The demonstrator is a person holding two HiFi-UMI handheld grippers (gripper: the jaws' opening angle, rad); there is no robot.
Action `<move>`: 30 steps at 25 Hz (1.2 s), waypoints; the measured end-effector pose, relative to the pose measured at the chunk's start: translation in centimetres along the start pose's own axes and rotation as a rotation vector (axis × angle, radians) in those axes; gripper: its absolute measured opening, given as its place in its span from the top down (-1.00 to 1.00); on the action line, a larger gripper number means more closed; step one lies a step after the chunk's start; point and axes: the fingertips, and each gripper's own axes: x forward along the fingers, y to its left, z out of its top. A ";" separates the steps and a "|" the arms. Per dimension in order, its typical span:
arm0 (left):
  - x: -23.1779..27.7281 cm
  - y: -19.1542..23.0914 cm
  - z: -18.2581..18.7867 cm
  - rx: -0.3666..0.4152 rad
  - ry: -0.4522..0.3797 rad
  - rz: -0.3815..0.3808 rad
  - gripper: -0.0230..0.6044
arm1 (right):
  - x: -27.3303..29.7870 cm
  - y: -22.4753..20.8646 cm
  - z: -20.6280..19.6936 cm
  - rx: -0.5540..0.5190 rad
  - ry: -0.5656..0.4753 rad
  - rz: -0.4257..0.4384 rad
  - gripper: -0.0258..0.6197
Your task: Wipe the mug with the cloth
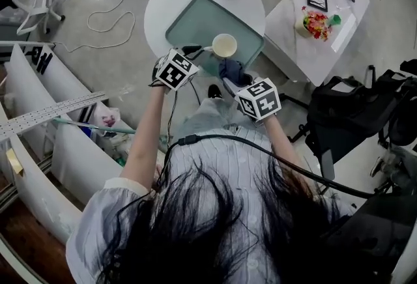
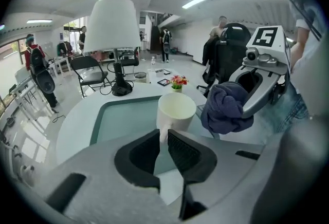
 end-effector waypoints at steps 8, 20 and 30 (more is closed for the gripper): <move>1.7 0.2 -2.2 0.108 0.121 -0.064 0.80 | 2.7 0.6 -1.6 -0.083 0.080 0.048 0.63; 2.7 -0.6 -1.2 0.308 0.177 -0.094 0.73 | 4.8 0.0 -1.4 -0.080 0.119 0.054 0.63; 3.9 -0.9 -1.2 0.306 0.213 -0.091 0.74 | 6.1 -0.1 -0.2 0.172 0.075 0.063 0.63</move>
